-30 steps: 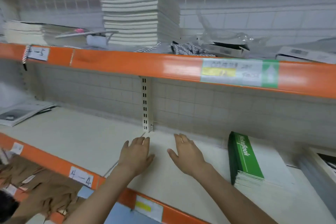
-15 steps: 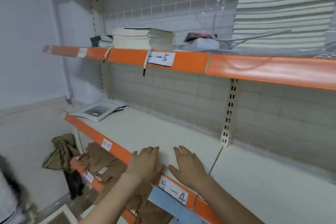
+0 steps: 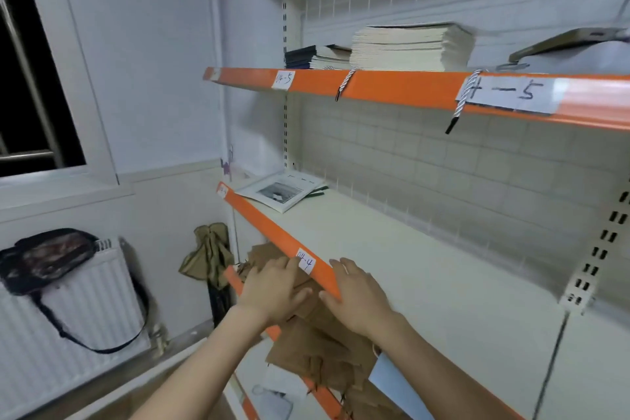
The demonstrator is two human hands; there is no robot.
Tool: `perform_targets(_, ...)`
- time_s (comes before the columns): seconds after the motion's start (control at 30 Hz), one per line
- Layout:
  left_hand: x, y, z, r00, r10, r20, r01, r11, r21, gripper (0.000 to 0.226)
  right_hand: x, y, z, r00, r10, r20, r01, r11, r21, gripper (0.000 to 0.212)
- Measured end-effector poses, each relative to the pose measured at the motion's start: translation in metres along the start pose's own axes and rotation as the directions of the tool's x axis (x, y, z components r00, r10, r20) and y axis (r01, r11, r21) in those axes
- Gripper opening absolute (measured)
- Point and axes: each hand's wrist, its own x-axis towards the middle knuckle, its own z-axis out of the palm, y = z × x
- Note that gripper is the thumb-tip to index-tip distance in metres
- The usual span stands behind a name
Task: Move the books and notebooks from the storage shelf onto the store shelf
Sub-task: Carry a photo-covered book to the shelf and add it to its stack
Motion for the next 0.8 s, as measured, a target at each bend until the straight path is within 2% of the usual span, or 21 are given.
perform_targets(0.1,0.007,-0.021,0.007,1.0,-0.019,0.007,0.019,0.999,-0.03,0.051,0.02,-0.011,0.006,1.0,-0.013,0.003,0.013,1.0,0.011,0.063)
perform_targets(0.33,0.051,-0.068,0.021,1.0,-0.029,0.005,0.029,0.997,-0.066,0.058,0.081,-0.022,0.023,1.0,-0.021,-0.017,0.021,1.0,-0.001,0.059)
perform_targets(0.43,0.082,-0.088,0.021,1.0,-0.018,0.005,0.019,0.997,-0.074,0.066,0.118,-0.026,0.026,1.0,-0.017,-0.021,0.017,1.0,-0.006,0.058)
perform_targets(0.8,0.205,-0.173,0.004,0.999,0.038,-0.018,-0.039,0.997,-0.073,0.057,0.267,-0.042,0.035,0.998,0.056,-0.04,-0.055,0.998,0.025,0.059)
